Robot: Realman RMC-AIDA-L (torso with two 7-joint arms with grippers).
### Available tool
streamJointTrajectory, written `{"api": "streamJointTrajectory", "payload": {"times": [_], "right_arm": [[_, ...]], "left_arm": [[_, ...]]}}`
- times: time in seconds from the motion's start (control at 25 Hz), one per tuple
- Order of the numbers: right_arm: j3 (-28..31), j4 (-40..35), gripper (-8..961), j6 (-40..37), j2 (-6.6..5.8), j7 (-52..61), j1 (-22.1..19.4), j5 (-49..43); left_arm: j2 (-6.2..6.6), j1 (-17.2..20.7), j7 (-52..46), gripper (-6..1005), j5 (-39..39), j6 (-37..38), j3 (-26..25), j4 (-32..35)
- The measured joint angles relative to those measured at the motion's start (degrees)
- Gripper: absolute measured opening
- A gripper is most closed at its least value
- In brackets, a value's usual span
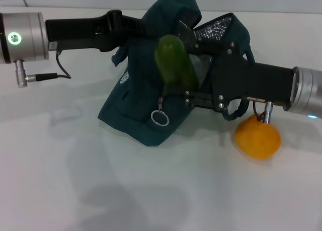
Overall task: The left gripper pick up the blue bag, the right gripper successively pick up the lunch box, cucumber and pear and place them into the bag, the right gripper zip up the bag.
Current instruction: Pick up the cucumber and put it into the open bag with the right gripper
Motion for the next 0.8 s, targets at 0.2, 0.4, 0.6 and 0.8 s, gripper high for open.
{"api": "streamJointTrajectory", "payload": {"times": [0.2, 0.4, 0.6, 0.8], "right_arm": [[-0.51, -0.91, 725, -0.35, -0.05, 0.96, -1.88, 0.12], [-0.61, -3.91, 727, -1.43, 0.13, 3.27, -4.91, 0.81], [-0.26, -3.78, 729, 2.28, 0.14, 5.36, -6.09, 1.9], [-0.51, -3.77, 732, 5.6, 0.15, 5.9, -6.25, 2.06]], "left_arm": [[0.15, 0.25, 0.02, 64, -0.02, 0.03, 0.0, -0.03], [0.22, 0.26, 0.32, 64, -0.06, 0.0, 0.0, -0.5], [0.26, 0.26, 0.34, 64, -0.06, 0.02, 0.0, -0.55], [0.27, 0.32, 0.35, 64, -0.07, 0.14, 0.0, -0.58]]}}
